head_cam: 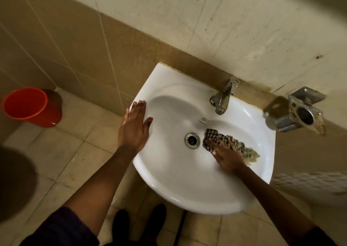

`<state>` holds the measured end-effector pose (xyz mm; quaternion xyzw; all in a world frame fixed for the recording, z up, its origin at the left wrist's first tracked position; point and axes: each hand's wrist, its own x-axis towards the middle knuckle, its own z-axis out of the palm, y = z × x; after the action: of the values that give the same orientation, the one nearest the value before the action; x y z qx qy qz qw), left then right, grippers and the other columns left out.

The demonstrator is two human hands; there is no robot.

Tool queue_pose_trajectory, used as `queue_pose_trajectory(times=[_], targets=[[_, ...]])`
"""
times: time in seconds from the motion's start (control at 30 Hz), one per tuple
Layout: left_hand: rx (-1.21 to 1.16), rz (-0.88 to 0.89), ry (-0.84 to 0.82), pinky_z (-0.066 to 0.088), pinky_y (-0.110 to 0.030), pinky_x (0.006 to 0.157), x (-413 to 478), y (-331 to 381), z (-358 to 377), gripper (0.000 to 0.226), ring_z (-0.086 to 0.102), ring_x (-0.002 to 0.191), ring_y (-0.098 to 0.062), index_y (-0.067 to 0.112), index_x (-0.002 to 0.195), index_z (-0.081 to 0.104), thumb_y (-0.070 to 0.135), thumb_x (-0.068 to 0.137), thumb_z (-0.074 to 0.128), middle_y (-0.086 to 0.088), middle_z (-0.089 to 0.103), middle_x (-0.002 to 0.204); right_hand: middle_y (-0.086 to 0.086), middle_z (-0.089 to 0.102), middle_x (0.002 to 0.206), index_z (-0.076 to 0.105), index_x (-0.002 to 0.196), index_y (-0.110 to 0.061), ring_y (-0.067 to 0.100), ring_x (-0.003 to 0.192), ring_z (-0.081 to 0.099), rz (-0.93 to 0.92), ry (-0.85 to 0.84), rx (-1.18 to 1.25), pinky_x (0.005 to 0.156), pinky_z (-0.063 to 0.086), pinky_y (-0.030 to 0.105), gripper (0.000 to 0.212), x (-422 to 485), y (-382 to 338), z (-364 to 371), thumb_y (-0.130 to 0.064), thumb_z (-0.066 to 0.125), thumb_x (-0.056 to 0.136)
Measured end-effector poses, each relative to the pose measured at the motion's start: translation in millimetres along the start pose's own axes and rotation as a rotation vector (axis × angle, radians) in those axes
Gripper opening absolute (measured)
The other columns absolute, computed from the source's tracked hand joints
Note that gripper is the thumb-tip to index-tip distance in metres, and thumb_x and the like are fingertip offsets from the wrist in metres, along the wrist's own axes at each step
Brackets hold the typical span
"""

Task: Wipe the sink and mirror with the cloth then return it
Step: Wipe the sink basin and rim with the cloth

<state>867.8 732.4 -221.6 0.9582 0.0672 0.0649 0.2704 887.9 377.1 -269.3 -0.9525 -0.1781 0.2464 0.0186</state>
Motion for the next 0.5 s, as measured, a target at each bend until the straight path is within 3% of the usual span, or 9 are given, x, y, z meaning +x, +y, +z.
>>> queue_pose_trajectory(times=[0.07, 0.17, 0.27, 0.33, 0.37, 0.43, 0.5], targets=[[0.004, 0.002, -0.002, 0.000, -0.028, 0.116, 1, 1, 1, 0.055, 0.015, 0.145, -0.017, 0.011, 0.148, 0.020, 0.030, 0.099, 0.035, -0.005, 0.025, 0.156, -0.008, 0.015, 0.156, 0.017, 0.147, -0.031, 0.011, 0.145, 0.003, 0.131, -0.009, 0.087, 0.114, -0.014, 0.039, 0.074, -19, -30, -2, -0.064, -0.004, 0.085], [-0.004, 0.004, 0.004, 0.005, -0.031, 0.115, 0, 0, 0, 0.056, 0.020, 0.144, -0.021, 0.009, 0.147, 0.022, 0.036, 0.099, 0.031, -0.008, 0.027, 0.154, -0.008, -0.002, 0.153, 0.009, 0.149, -0.018, 0.017, 0.146, -0.002, 0.193, -0.010, 0.280, 0.113, -0.009, 0.025, 0.058, -27, -107, -17, -0.048, 0.008, 0.099], [-0.013, 0.028, -0.005, 0.013, -0.037, 0.116, 0, -3, 2, 0.066, 0.025, 0.143, -0.024, 0.008, 0.146, 0.026, 0.045, 0.092, 0.017, -0.011, 0.033, 0.152, 0.001, -0.001, 0.158, 0.009, 0.150, -0.017, 0.020, 0.146, 0.000, -0.031, -0.085, 0.358, 0.120, -0.002, 0.042, 0.078, -15, -192, -15, -0.059, -0.012, 0.088], [-0.020, 0.026, -0.005, 0.013, -0.039, 0.116, 0, -6, 4, 0.067, 0.024, 0.143, -0.024, 0.008, 0.146, 0.026, 0.045, 0.091, 0.017, -0.011, 0.033, 0.152, 0.009, 0.014, 0.157, 0.024, 0.147, -0.016, 0.033, 0.144, 0.011, -0.056, -0.247, 0.440, 0.115, 0.011, 0.057, 0.053, -6, -224, -14, -0.039, 0.013, 0.100], [-0.021, 0.026, -0.004, 0.013, -0.040, 0.116, 1, -6, 4, 0.065, 0.024, 0.143, -0.024, 0.007, 0.146, 0.027, 0.044, 0.092, 0.019, -0.011, 0.033, 0.152, 0.011, 0.019, 0.155, 0.027, 0.146, -0.015, 0.035, 0.142, 0.016, -0.061, -0.286, 0.494, 0.114, 0.014, 0.059, 0.048, -7, -229, -15, -0.031, 0.023, 0.101], [-0.030, 0.027, -0.006, 0.014, -0.041, 0.116, 1, -4, 3, 0.062, 0.025, 0.143, -0.025, 0.006, 0.145, 0.028, 0.041, 0.094, 0.025, -0.012, 0.033, 0.151, 0.005, 0.021, 0.156, 0.028, 0.145, -0.025, 0.026, 0.143, 0.019, -0.087, -0.343, 0.639, 0.117, 0.014, 0.051, 0.056, -32, -212, -18, -0.050, 0.026, 0.094], [-0.031, 0.028, 0.005, 0.015, -0.043, 0.116, 0, -4, 1, 0.061, 0.026, 0.142, -0.026, 0.005, 0.144, 0.029, 0.039, 0.093, 0.027, -0.013, 0.035, 0.150, -0.003, 0.015, 0.157, 0.029, 0.144, -0.032, 0.014, 0.144, 0.014, -0.122, -0.311, 0.564, 0.120, 0.010, 0.041, 0.061, -64, -155, -17, -0.060, 0.025, 0.091]])
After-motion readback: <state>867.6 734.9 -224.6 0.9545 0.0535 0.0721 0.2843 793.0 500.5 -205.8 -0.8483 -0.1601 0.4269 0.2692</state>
